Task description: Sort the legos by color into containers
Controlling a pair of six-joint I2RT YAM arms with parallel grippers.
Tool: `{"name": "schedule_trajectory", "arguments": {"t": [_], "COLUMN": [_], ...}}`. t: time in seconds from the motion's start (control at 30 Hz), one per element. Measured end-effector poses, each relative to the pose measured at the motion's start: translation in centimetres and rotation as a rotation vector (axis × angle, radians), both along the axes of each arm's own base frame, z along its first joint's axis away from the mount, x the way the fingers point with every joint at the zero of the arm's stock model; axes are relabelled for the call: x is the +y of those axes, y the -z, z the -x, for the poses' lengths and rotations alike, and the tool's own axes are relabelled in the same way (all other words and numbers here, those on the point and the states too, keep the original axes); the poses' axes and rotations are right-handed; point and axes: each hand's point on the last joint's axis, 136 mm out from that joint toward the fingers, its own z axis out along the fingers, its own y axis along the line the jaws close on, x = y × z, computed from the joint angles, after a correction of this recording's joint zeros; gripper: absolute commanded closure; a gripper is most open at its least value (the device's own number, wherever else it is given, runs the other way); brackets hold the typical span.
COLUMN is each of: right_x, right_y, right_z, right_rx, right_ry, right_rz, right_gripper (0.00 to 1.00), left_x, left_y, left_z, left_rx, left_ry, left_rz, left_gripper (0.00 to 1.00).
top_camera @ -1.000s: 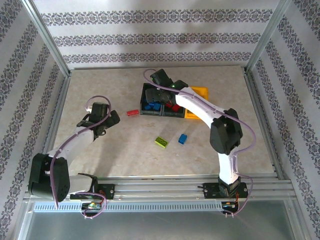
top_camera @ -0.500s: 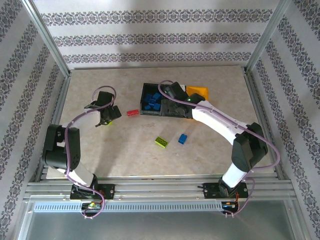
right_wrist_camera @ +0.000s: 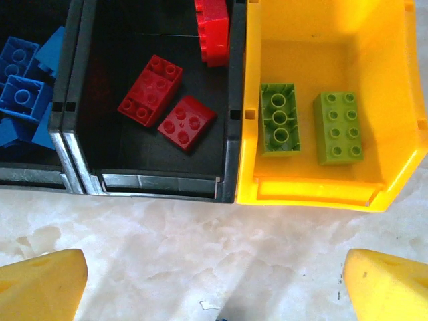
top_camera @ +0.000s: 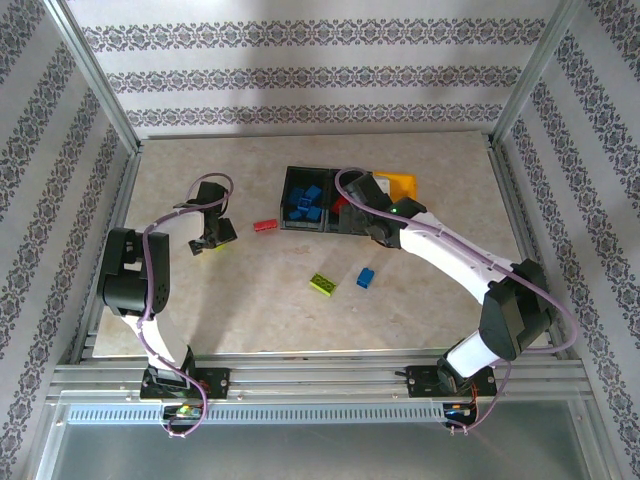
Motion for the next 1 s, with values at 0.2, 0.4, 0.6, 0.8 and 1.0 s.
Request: {"name": "schedule_trajectory", "arguments": {"t": [0.2,0.4,0.6,0.8,1.0], "right_x": [-0.07,-0.07,-0.36,-0.98,-1.0], "right_y": [-0.01,-0.03,-0.17,-0.35,-0.47], "right_z": [0.09,0.11,0.28,0.44,0.45], "right_rx": [-0.001,-0.001,-0.005,-0.011,-0.014], "right_ry": [0.006,0.009,0.02,0.038,0.038], "right_rz": [-0.005,-0.007,-0.015,-0.021,-0.024], "right_gripper": [0.02,0.02,0.02,0.02,0.02], "left_x": [0.09,0.01,-0.29,-0.17,-0.29], "left_y": [0.03,0.08,0.72,0.75,0.64], "left_z": [0.1,0.16,0.8,0.82,0.87], "left_rx": [0.005,0.008,0.026,0.019,0.001], "left_ry": [0.003,0.007,0.012,0.006,0.008], "left_rz": [-0.003,0.001,0.02,0.026,0.036], "left_gripper": [0.36,0.51,0.57,0.61,0.67]}}
